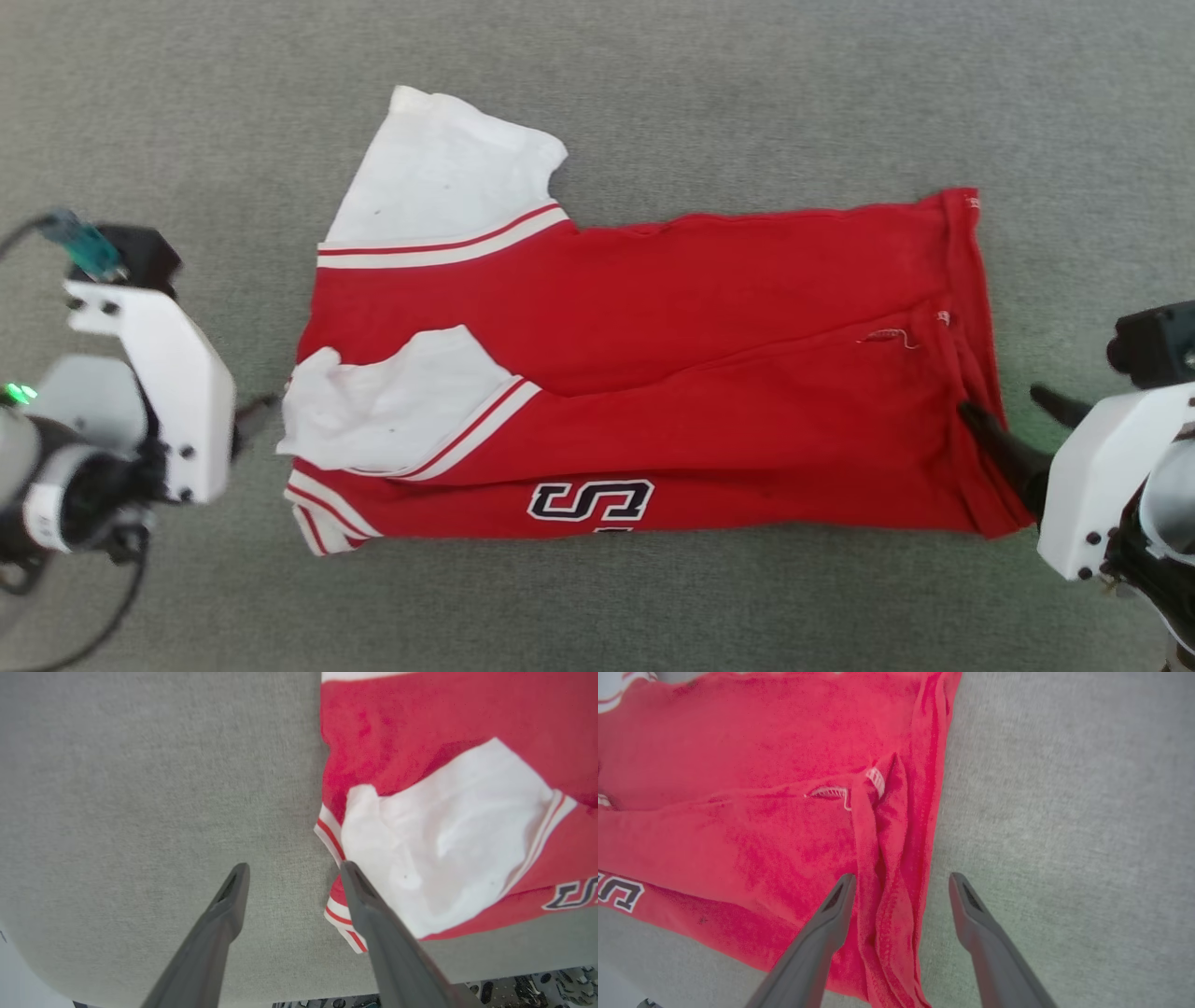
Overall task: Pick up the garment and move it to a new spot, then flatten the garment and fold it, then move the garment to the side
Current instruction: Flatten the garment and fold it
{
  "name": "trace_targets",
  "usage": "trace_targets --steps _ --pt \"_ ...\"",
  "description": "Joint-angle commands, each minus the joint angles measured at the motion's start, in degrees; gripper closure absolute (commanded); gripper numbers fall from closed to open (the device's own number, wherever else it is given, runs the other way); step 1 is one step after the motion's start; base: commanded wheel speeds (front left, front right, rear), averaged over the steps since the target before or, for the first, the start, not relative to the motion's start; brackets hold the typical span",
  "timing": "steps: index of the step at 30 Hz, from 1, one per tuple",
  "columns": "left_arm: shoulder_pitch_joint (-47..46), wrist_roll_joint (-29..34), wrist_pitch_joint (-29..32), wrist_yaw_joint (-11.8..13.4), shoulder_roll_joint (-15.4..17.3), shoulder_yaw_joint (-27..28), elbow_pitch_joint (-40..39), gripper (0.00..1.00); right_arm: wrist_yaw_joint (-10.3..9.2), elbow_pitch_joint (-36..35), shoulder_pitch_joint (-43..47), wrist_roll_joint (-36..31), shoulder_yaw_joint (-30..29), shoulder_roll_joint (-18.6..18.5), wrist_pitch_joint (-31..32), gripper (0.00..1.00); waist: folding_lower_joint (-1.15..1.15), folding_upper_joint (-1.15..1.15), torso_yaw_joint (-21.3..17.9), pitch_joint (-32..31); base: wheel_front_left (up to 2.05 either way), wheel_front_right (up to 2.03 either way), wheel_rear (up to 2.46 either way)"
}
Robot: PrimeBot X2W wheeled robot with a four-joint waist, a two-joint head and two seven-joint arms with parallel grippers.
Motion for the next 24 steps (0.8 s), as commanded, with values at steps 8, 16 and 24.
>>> trace_targets --steps 8,16,24 --pt "-8.27 2.91 -0.63 -2.58 0.86 2.79 1.53 0.00 -0.02 -2.76 -4.18 -3.97 1.19 3.90 -14.34 0.00 0.00 0.00 -4.93 1.23 0.00 0.00 0.00" --pt "-18.26 6.51 -3.79 -10.57 -4.20 2.55 13.68 0.00 -0.02 1.07 -8.08 -9.16 4.68 7.72 -30.57 0.00 0.00 0.00 -10.61 3.20 0.00 0.00 0.00" --pt "-25.28 8.55 -7.05 -16.92 -9.49 1.67 29.94 0.00 -0.02 4.93 -9.45 -9.46 8.99 9.17 -35.75 0.00 0.00 0.00 -14.77 4.86 0.00 0.00 0.00"
